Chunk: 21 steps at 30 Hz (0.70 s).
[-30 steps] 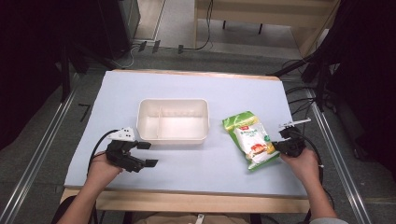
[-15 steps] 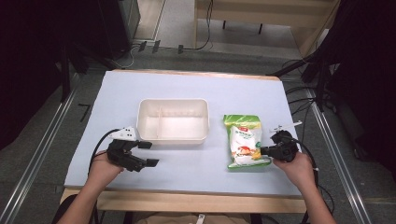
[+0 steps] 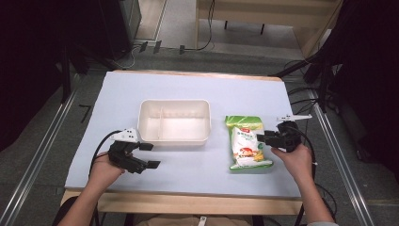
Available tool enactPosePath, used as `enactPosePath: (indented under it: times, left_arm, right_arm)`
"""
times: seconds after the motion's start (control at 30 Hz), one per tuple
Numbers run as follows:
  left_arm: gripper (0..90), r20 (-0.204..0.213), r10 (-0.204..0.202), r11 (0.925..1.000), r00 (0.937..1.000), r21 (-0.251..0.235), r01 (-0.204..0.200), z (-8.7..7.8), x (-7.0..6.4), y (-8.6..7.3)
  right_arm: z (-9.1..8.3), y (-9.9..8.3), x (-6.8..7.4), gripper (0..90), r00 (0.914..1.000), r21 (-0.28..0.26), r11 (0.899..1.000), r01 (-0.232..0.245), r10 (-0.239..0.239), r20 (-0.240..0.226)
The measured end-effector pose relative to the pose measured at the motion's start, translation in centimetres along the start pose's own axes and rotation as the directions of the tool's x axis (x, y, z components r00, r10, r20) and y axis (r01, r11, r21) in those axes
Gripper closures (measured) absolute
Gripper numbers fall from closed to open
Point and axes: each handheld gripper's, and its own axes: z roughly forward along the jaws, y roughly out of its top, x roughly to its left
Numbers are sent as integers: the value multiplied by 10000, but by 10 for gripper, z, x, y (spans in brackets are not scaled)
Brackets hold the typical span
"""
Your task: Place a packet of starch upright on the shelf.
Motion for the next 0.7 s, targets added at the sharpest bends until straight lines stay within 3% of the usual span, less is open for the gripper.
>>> enactPosePath:
  times: [0.2, 0.33, 0.47, 0.53, 0.7]
  left_arm:
    - [232, 43, -21, 10000, 10000, 34, 20, 0, 0, -1]
    - [232, 17, 27, 10000, 10000, 86, -27, -1, -1, 0]
    - [232, -1, -58, 10000, 10000, -17, 58, -1, 0, -1]
    - [232, 11, -41, 10000, 10000, -32, 41, -1, 0, -1]
    - [232, 25, -12, 10000, 10000, 38, 12, 0, -1, -1]
  right_arm:
    - [17, 10, -8, 492, 9978, 218, 9981, -571, 563, 335]
    - [33, 14, -13, 453, 9961, 661, 9961, -592, 546, 691]
    - [41, 17, -19, 452, 9942, 672, 9923, -1043, 1022, 348]
    - [49, 19, -21, 487, 9884, 871, 9849, -1496, 1513, -134]
    - [57, 26, -15, 537, 9829, 1282, 9755, -1788, 1829, -207]
